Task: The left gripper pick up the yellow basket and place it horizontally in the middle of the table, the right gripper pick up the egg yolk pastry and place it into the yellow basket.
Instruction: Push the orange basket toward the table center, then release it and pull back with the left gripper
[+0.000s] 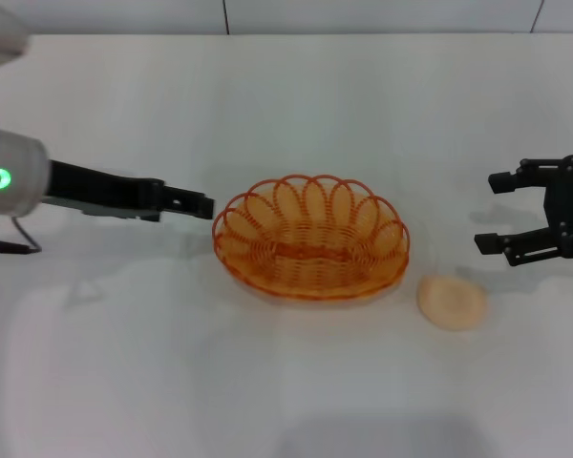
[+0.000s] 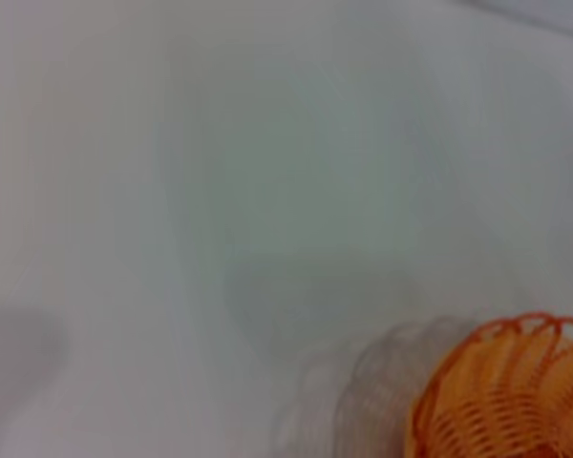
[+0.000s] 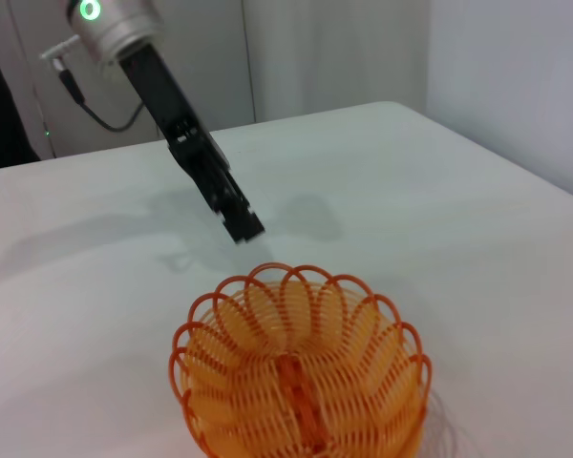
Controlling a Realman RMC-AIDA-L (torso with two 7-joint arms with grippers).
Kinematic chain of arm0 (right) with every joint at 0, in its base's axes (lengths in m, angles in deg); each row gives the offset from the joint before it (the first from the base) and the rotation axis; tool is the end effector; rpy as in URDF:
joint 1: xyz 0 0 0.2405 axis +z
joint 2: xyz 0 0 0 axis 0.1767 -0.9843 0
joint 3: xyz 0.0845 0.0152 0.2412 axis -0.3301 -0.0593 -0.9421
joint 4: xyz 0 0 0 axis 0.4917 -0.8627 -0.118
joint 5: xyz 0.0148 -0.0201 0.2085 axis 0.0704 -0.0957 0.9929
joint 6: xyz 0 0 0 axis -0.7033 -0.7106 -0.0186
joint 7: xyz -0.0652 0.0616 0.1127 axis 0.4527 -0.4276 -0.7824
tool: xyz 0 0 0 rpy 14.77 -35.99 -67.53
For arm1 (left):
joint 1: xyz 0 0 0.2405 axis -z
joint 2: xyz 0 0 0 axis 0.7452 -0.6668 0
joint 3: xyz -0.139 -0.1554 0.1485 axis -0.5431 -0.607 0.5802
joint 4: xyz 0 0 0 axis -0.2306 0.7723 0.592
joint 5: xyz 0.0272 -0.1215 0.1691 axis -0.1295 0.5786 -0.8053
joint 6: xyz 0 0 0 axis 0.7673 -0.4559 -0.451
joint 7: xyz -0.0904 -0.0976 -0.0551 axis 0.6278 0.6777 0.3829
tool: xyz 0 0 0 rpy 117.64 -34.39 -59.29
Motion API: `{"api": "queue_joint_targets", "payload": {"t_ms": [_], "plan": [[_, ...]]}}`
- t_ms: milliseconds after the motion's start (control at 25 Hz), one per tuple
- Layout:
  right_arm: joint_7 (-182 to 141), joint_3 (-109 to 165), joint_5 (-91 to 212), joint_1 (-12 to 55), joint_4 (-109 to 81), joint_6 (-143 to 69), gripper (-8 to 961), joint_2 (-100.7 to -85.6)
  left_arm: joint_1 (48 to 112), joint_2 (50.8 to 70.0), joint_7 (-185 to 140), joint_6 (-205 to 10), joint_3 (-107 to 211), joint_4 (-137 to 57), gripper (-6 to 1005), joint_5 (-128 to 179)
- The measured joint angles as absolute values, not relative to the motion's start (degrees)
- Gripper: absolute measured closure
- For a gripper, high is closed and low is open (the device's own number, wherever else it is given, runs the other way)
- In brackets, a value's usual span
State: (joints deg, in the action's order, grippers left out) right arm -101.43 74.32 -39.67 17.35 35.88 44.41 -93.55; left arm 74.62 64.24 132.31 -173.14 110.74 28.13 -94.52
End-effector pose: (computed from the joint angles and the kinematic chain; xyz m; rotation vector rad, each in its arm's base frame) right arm 0.2541 0.3427 0.0478 -2.8311 0.3257 0.3370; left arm -0.2325 0.3481 0.0210 -2.3169 -1.6179 -0.1123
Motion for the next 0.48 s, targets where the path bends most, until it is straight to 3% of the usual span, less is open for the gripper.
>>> {"api": "queue_joint_targets", "payload": {"t_ms": [480], "plan": [[-101.7, 71.9, -40.0, 16.6, 35.9, 45.4, 84, -92.99, 65.4, 64.42, 88.3, -185.0, 99.2, 29.0, 105, -74.5]]}}
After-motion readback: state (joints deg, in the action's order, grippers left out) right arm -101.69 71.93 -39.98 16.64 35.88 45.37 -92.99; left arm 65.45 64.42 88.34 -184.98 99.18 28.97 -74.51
